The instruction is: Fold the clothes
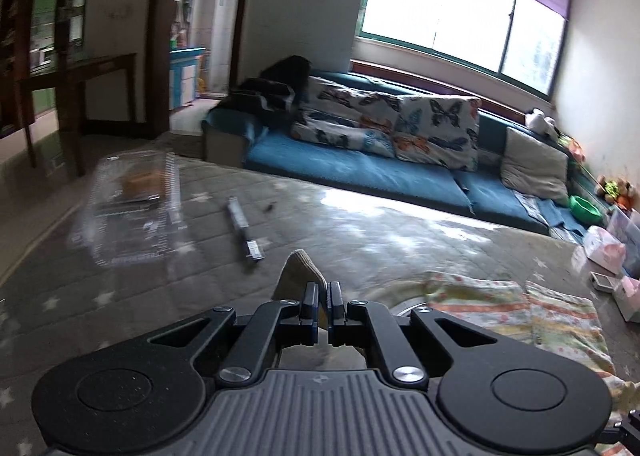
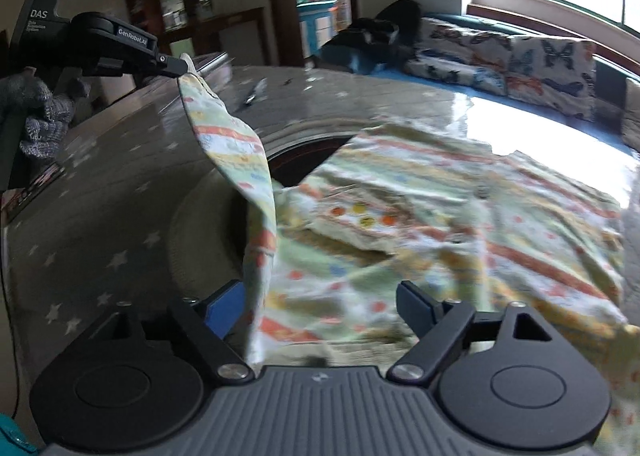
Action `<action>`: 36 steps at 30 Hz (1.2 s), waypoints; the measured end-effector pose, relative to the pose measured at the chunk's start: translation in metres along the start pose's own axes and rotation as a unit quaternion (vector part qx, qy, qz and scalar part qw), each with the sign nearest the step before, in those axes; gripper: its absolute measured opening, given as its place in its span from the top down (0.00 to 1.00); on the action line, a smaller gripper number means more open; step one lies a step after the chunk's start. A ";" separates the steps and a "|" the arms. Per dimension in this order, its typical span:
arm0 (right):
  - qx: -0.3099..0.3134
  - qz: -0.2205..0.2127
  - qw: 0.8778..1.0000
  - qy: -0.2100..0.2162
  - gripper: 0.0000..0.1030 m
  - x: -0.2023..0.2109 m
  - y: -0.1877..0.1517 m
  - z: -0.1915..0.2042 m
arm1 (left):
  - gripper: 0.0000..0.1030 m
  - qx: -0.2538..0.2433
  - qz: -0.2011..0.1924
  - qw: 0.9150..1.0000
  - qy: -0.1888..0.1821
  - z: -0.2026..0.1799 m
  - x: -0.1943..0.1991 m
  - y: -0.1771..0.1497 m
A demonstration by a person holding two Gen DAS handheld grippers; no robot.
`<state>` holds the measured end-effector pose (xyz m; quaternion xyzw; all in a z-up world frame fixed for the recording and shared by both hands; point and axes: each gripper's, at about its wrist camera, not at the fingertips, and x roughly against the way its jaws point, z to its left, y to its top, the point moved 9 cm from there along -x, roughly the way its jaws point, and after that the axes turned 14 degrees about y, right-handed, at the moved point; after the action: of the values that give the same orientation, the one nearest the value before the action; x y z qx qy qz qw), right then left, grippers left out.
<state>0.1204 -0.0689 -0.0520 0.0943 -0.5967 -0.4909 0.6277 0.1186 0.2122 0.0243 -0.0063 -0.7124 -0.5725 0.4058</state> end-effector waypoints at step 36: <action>0.054 0.016 0.997 0.047 0.62 0.006 -0.011 0.062 | 0.95 0.036 0.081 0.992 0.084 0.101 -0.017 -0.092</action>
<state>0.0622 -0.0496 -0.0390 0.1409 -0.5939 -0.4428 0.6568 0.0291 0.2709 -0.0622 -0.0007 -0.6929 -0.5103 0.5094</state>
